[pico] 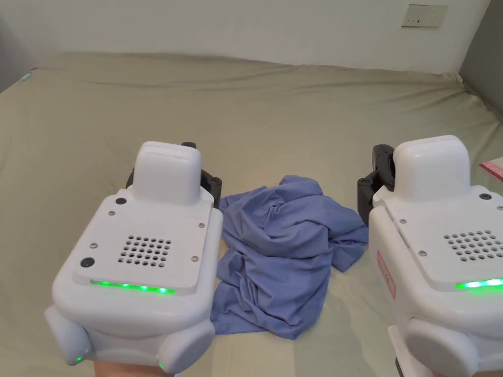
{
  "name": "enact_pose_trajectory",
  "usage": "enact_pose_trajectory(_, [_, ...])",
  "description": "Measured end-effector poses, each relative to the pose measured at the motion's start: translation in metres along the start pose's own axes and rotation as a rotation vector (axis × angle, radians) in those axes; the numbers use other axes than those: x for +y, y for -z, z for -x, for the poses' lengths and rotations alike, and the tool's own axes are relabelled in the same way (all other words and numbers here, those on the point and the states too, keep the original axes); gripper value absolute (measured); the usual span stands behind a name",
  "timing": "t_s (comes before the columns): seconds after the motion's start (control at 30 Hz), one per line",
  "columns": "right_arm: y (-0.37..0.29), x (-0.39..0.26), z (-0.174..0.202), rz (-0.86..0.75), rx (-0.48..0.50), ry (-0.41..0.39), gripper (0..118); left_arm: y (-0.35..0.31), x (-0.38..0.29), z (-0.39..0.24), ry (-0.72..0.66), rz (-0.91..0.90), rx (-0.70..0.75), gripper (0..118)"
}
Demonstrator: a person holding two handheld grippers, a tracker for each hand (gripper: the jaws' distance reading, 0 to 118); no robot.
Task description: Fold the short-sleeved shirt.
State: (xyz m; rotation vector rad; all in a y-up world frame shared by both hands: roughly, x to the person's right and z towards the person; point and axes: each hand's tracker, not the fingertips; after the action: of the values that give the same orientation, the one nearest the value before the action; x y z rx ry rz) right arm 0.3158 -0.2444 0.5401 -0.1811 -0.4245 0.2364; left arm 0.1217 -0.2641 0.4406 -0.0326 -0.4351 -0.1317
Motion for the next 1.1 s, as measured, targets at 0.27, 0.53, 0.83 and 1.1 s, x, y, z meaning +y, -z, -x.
enact_pose_trajectory(0.27, [0.002,-0.014,-0.006,0.029,0.011,-0.039,1,0.043,-0.036,0.005,-0.017,0.259,-0.069,0])
enact_pose_trajectory(0.53, [0.016,-0.048,-0.027,0.119,-0.015,-0.011,1,0.110,-0.166,-0.014,-0.070,0.783,-0.220,78])
enact_pose_trajectory(0.83, [0.033,-0.093,-0.058,0.258,-0.071,-0.020,1,0.145,-0.233,-0.054,-0.018,0.935,-0.215,103])
enact_pose_trajectory(1.1, [0.075,-0.120,-0.069,0.382,-0.033,0.004,1,0.132,-0.204,-0.066,0.046,0.828,-0.268,6])
